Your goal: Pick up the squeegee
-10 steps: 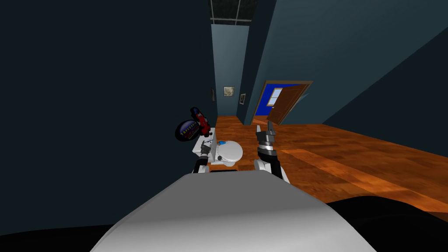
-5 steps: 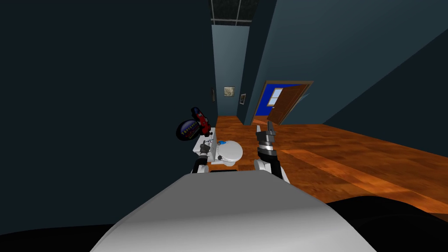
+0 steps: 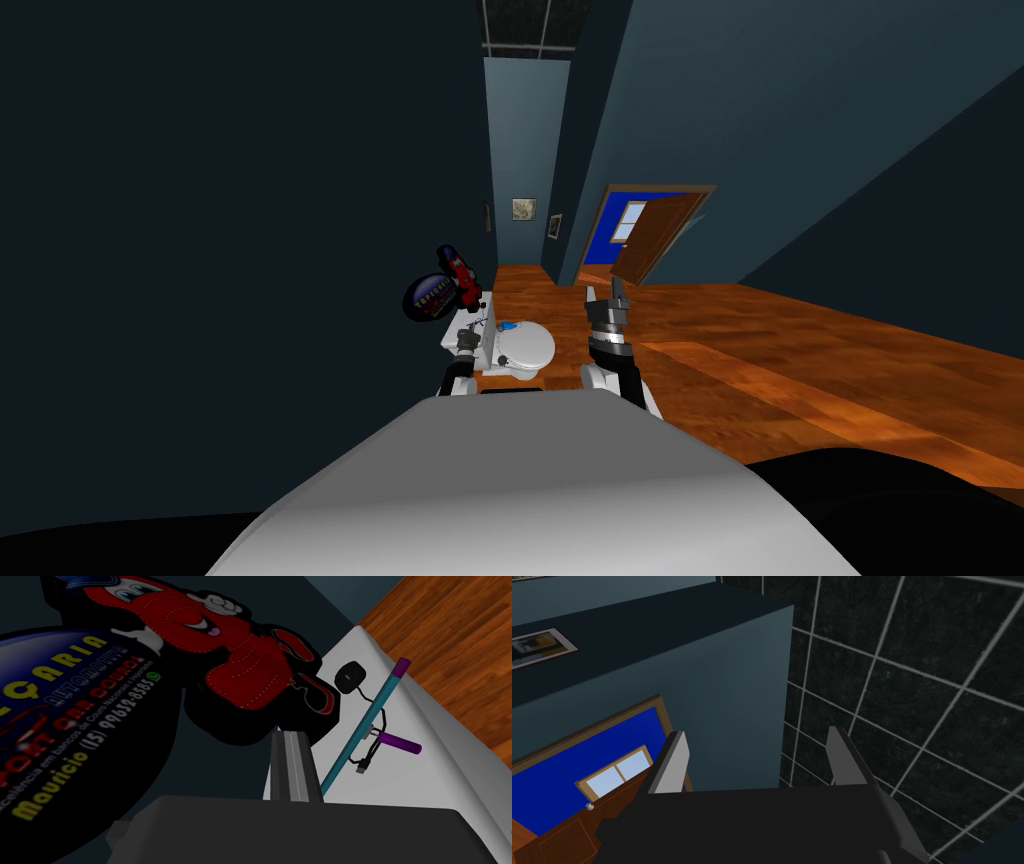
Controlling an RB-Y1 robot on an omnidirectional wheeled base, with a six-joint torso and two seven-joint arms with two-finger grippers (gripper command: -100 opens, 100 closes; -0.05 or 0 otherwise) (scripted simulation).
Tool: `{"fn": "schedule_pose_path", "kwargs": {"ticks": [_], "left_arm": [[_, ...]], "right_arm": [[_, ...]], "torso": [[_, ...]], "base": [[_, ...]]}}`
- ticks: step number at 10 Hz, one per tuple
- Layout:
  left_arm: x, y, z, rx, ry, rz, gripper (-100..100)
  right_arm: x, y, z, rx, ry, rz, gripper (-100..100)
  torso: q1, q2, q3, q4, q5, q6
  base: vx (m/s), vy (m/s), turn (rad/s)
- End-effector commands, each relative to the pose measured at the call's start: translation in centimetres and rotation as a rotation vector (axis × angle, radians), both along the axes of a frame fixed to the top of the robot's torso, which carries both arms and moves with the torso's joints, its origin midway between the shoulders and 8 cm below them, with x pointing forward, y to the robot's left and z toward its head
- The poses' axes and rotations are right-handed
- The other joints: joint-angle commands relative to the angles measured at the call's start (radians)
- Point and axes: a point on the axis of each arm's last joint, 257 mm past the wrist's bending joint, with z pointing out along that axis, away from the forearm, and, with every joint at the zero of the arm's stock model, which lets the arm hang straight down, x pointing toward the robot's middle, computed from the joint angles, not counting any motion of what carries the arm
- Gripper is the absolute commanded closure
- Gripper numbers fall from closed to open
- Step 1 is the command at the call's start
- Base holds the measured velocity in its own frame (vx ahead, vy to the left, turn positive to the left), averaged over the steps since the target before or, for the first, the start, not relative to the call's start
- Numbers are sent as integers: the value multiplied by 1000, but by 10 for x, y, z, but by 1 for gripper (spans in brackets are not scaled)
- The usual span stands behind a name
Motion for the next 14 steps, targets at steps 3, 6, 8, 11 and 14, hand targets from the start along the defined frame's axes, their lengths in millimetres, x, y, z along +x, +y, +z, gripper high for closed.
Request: {"fn": "schedule_pose_path", "kwargs": {"ticks": [3, 6, 8, 11, 14], "left_arm": [[-5, 27, -9, 64, 20, -4, -100], [-13, 64, -19, 97, 50, 28, -100], [-18, 84, -25, 84, 67, 67, -100], [-22, 86, -46, 94, 114, 62, -100], [-15, 46, -47, 86, 104, 3, -100]], "right_arm": [[0, 0, 0, 0, 0, 0, 0], [0, 0, 0, 0, 0, 0, 0], [0, 0, 0, 0, 0, 0, 0], [0, 0, 0, 0, 0, 0, 0], [0, 0, 0, 0, 0, 0, 0]], "torso": [[1, 1, 0, 0, 0, 0], [2, 2, 1, 0, 0, 0], [4, 4, 2, 1, 1, 0], [4, 3, 2, 1, 1, -1], [-3, -6, -3, -1, -1, 0]], "base": [[-13, 7, -92], [-33, 22, -195], [-54, 41, -243], [-38, 40, 48], [78, -39, 224]]}}
